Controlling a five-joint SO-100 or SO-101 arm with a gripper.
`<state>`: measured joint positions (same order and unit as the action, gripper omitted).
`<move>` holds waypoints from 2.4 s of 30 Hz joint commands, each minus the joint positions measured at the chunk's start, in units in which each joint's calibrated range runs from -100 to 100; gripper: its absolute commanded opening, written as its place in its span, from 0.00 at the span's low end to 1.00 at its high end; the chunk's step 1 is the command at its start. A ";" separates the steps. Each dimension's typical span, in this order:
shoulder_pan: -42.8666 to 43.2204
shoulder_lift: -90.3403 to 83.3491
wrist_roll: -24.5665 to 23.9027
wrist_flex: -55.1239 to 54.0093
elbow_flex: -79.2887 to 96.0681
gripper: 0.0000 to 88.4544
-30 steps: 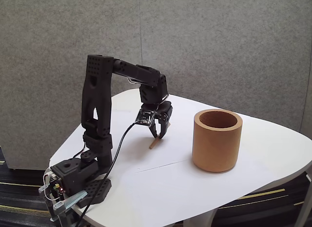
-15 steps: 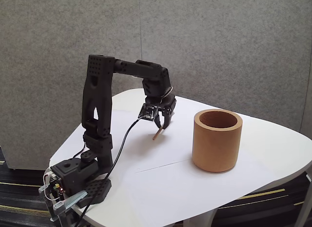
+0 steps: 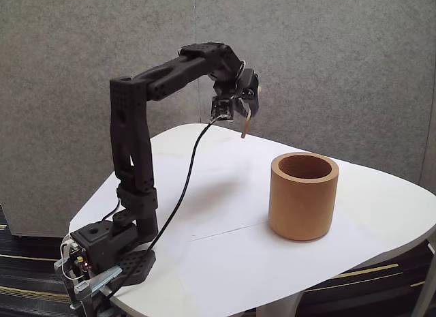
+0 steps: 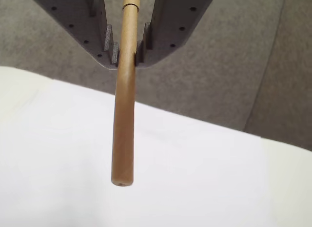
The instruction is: Grab the pen and put it in the pen holder.
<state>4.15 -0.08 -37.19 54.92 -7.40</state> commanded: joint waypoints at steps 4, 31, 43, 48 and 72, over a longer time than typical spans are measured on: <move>-0.27 -11.75 8.11 -0.08 -2.26 0.00; -17.69 -49.16 68.91 -34.24 42.06 0.00; -23.92 -49.16 81.28 -53.47 42.87 0.00; -25.53 -49.24 85.07 -54.75 47.74 0.00; -27.06 -49.41 88.07 -57.03 80.32 0.00</move>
<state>-21.85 -48.18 50.67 -1.02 70.13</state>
